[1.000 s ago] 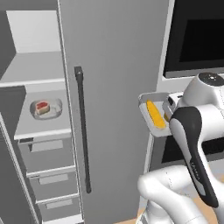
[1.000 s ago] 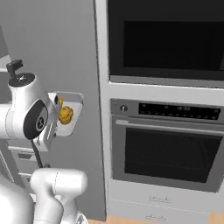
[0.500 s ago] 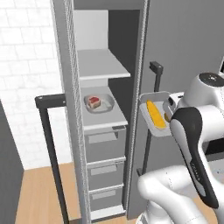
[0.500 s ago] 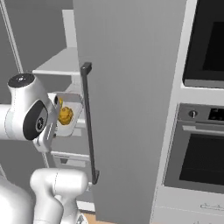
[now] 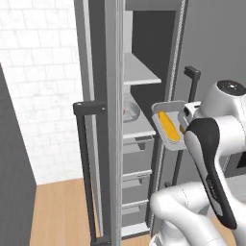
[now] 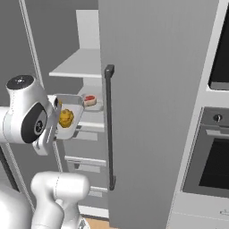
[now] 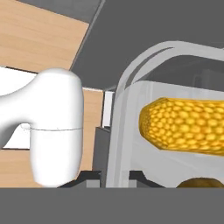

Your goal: Take the meat container that has the steak and place it on the second highest rack of the freezer. Then take the vegetable container that has the squash and corn and place it on the highest rack of the freezer.

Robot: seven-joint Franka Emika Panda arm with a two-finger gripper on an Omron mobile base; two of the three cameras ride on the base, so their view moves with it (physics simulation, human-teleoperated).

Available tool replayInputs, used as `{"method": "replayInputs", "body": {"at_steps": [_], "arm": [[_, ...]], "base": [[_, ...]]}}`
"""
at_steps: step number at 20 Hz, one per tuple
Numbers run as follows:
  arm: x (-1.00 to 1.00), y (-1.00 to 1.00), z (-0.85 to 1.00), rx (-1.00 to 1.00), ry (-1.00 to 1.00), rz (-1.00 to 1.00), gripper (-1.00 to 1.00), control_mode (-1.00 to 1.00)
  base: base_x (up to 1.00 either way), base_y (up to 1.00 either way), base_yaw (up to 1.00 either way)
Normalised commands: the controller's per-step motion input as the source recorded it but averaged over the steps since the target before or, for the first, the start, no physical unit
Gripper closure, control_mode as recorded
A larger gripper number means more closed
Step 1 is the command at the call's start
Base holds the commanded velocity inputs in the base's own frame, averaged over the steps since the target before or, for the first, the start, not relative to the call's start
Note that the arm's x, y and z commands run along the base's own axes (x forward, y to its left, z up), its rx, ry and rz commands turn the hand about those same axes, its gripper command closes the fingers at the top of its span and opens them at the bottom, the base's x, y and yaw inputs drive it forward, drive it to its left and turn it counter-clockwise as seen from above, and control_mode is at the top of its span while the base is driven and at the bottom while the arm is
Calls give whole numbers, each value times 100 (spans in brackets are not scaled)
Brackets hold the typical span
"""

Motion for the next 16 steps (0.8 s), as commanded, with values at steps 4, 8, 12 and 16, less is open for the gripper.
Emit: {"method": "replayInputs", "body": {"at_steps": [4,8,12,16], "arm": [[0,0,0,0,0,0,100,100],[0,0,0,0,0,0,100,100],[0,0,0,0,0,0,100,100],[0,0,0,0,0,0,100,100]], "base": [[49,0,1],[69,14,0],[62,31,0],[40,65,0]]}}
